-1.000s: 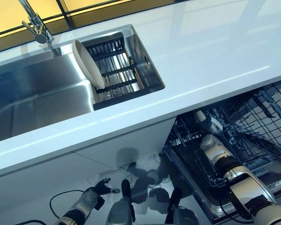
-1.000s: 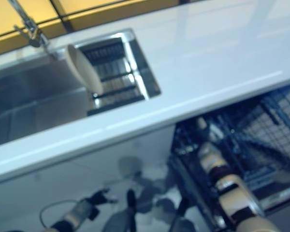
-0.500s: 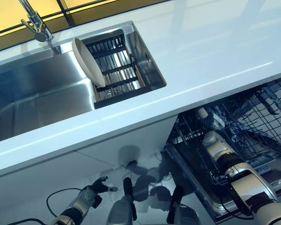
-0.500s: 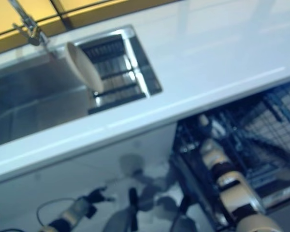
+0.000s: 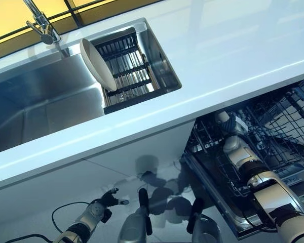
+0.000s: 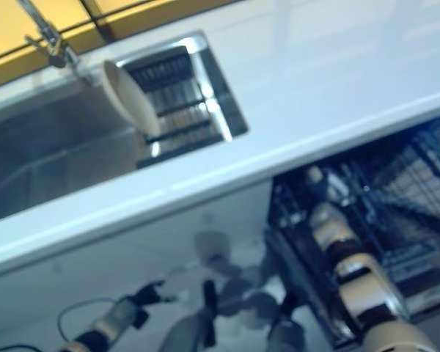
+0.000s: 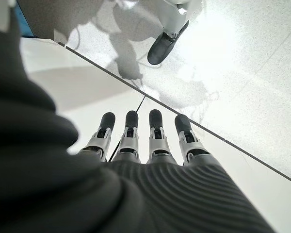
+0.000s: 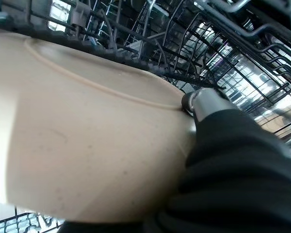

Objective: Take plates into dishwasher

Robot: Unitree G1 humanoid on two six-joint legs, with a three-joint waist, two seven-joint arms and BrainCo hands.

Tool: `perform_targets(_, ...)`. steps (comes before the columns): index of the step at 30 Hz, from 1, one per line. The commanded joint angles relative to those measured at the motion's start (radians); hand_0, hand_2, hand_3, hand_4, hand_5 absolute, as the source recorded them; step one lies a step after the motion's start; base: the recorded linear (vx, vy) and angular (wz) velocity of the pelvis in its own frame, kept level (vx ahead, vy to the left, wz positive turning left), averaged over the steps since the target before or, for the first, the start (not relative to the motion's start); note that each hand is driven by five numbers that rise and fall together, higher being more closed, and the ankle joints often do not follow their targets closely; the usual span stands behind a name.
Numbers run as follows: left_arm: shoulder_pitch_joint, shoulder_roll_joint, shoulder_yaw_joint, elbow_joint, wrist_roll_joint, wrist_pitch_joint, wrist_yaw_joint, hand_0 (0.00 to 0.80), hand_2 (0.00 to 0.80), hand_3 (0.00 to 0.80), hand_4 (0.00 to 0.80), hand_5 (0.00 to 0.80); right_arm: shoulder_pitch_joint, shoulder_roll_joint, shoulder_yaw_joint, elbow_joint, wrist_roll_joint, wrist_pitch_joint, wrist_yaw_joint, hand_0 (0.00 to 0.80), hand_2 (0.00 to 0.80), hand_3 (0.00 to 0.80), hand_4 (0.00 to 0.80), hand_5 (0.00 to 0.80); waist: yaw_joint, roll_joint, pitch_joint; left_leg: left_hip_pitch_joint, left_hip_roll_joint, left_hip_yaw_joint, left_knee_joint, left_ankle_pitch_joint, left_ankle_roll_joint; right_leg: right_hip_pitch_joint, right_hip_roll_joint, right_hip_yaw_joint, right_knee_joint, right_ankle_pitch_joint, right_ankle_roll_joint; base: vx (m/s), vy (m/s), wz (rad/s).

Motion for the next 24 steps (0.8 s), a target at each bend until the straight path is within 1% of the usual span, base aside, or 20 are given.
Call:
perform_targets(1, -0.090, -0.033, -0.036, 0.011, -0.024, -0.026, 0.025, 0.000, 0.000, 0.000, 0.000, 0.000, 0.062, -0.042, -0.020, 0.220, 0.055, 0.050, 0.063, 0.800, 0.800, 0.800, 0.800, 0.800, 0.033, 0.061, 0.092, -0.037, -0.022, -0.008, -0.003, -0.004, -0.028, -0.014, 0.003, -0.006, 0.174, -0.169, -0.029, -0.013, -0.005, 0.05)
perform_targets(8, -0.077, -0.033, -0.036, 0.007, -0.026, -0.030, 0.027, 0.000, 0.000, 0.000, 0.000, 0.000, 0.072, -0.048, -0.023, 0.217, 0.052, 0.047, 0.058, 0.800, 0.800, 0.800, 0.800, 0.800, 0.030, 0.063, 0.089, -0.028, -0.014, 0.003, -0.003, 0.002, -0.031, -0.006, -0.001, -0.007, 0.185, -0.177, -0.032, -0.001, -0.001, 0.01)
perform_targets(9, -0.077, -0.033, -0.037, 0.006, -0.026, -0.028, 0.027, 0.000, 0.000, 0.000, 0.000, 0.000, 0.075, -0.047, -0.022, 0.218, 0.054, 0.044, 0.054, 0.668, 0.668, 0.668, 0.668, 0.668, 0.029, 0.061, 0.087, -0.025, -0.013, 0.004, -0.003, 0.002, -0.031, -0.003, -0.001, -0.008, 0.185, -0.176, -0.031, 0.000, 0.000, 0.00)
perform_targets(10, -0.075, -0.032, -0.037, 0.004, -0.025, -0.029, 0.027, 0.000, 0.000, 0.000, 0.000, 0.000, 0.077, -0.047, -0.022, 0.214, 0.054, 0.045, 0.051, 0.502, 0.502, 0.502, 0.502, 0.502, 0.029, 0.060, 0.088, -0.022, -0.012, 0.005, -0.003, 0.002, -0.031, -0.001, -0.001, -0.008, 0.185, -0.175, -0.031, 0.000, 0.000, 0.00)
perform_targets(11, -0.074, -0.033, -0.038, 0.003, -0.025, -0.029, 0.029, 0.000, 0.000, 0.000, 0.000, 0.000, 0.079, -0.046, -0.022, 0.212, 0.055, 0.044, 0.046, 0.383, 0.383, 0.383, 0.383, 0.383, 0.028, 0.059, 0.088, -0.021, -0.012, 0.007, -0.003, 0.002, -0.031, 0.001, -0.001, -0.008, 0.184, -0.174, -0.031, 0.000, 0.000, 0.00)
perform_targets(12, -0.072, -0.033, -0.040, 0.004, -0.027, -0.031, 0.031, 0.000, 0.000, 0.000, 0.000, 0.000, 0.079, -0.044, -0.023, 0.213, 0.055, 0.042, 0.042, 0.000, 0.000, 0.000, 0.000, 0.000, 0.028, 0.057, 0.088, -0.019, -0.012, 0.008, -0.002, 0.002, -0.031, 0.003, 0.000, -0.007, 0.182, -0.173, -0.031, 0.000, 0.000, 0.00)
perform_targets(18, -0.070, -0.030, -0.038, 0.007, -0.026, -0.023, 0.031, 0.000, 0.000, 0.000, 0.000, 0.000, 0.091, -0.035, -0.025, 0.199, 0.053, 0.026, 0.019, 0.000, 0.000, 0.000, 0.000, 0.000, 0.026, 0.039, 0.082, -0.009, -0.007, 0.013, -0.001, -0.003, -0.029, 0.019, 0.005, -0.006, 0.165, -0.161, -0.026, 0.011, 0.002, 0.00)
perform_targets(24, -0.065, -0.018, -0.033, 0.007, -0.020, -0.015, 0.033, 0.000, 0.000, 0.000, 0.000, 0.000, 0.102, -0.028, -0.026, 0.162, 0.049, 0.027, 0.002, 0.000, 0.000, 0.000, 0.000, 0.000, 0.024, 0.007, 0.078, 0.002, -0.002, 0.021, 0.000, -0.010, -0.022, 0.036, 0.013, -0.002, 0.138, -0.140, -0.016, 0.022, 0.006, -0.01)
